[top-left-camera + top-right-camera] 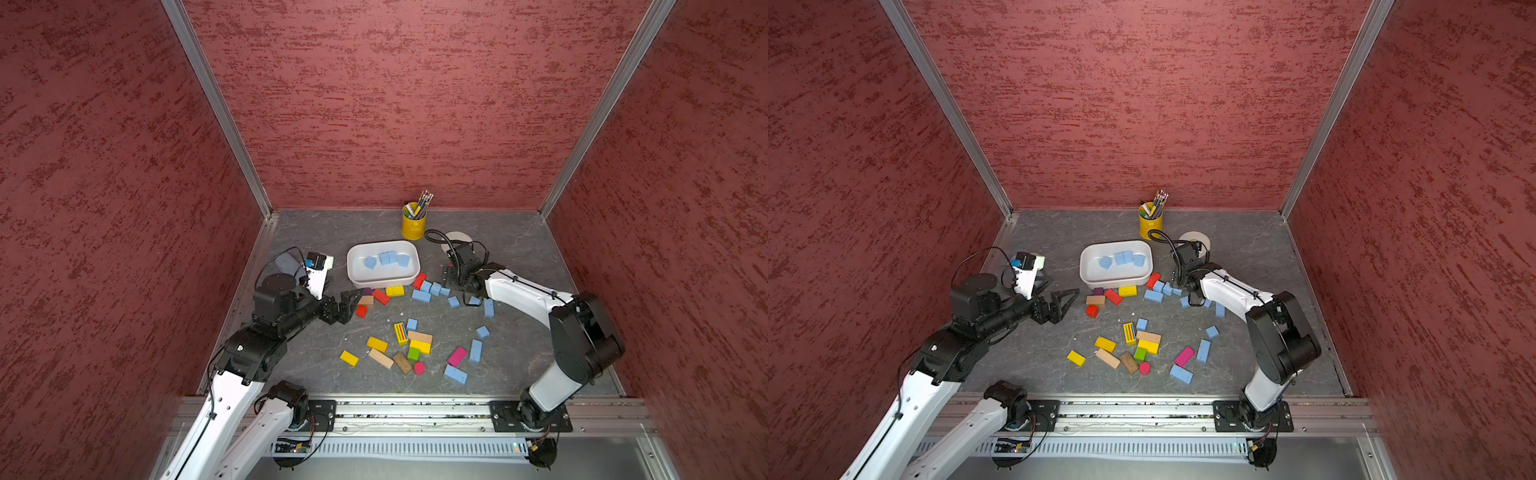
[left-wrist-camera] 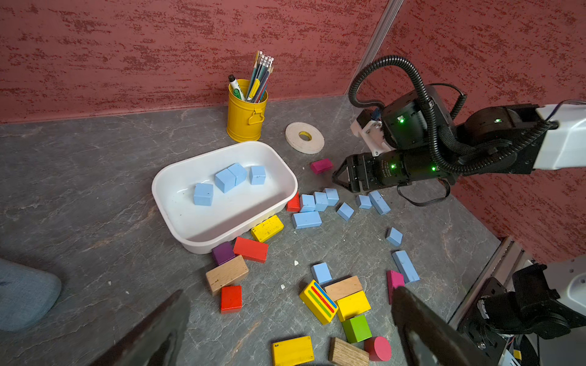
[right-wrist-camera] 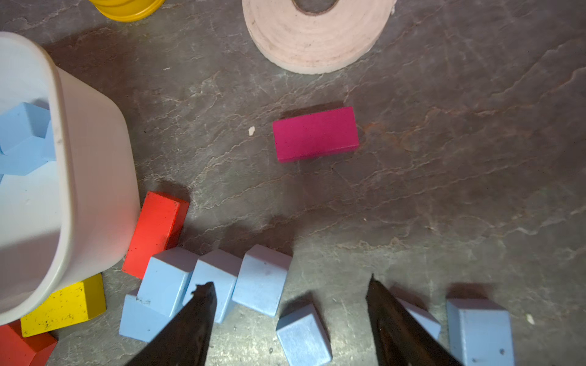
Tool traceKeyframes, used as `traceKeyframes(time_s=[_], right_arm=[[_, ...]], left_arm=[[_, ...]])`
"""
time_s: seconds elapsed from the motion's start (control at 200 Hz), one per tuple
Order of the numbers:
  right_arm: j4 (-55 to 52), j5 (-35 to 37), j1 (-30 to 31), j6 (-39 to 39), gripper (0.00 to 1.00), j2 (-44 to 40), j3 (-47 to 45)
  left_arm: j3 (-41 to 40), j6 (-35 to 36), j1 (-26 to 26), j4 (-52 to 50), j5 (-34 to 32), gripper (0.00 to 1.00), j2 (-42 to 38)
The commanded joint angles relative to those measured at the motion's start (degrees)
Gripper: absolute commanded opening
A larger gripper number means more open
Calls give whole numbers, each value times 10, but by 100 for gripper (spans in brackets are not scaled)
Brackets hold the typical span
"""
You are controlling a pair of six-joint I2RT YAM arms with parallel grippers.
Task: Pick out the blue building blocks
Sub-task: Pick up the building block from the center of the board.
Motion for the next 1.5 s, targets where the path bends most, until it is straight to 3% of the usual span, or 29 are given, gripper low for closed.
traceKeyframes(time_s=[0.0, 0.721, 1.177, 1.493], right_arm=[[27, -11, -4, 13, 73, 17, -4], [47, -24, -11, 20, 58, 79, -3], [46, -32, -11, 27, 34, 97, 1], [27, -21, -11, 25, 19, 46, 20]], left_arm=[[-2, 11, -3, 14, 7, 100, -6], [-2, 11, -3, 14, 7, 100, -5], [-3, 11, -2, 13, 4, 100, -8], [-3, 11, -3, 13, -1, 100, -10]])
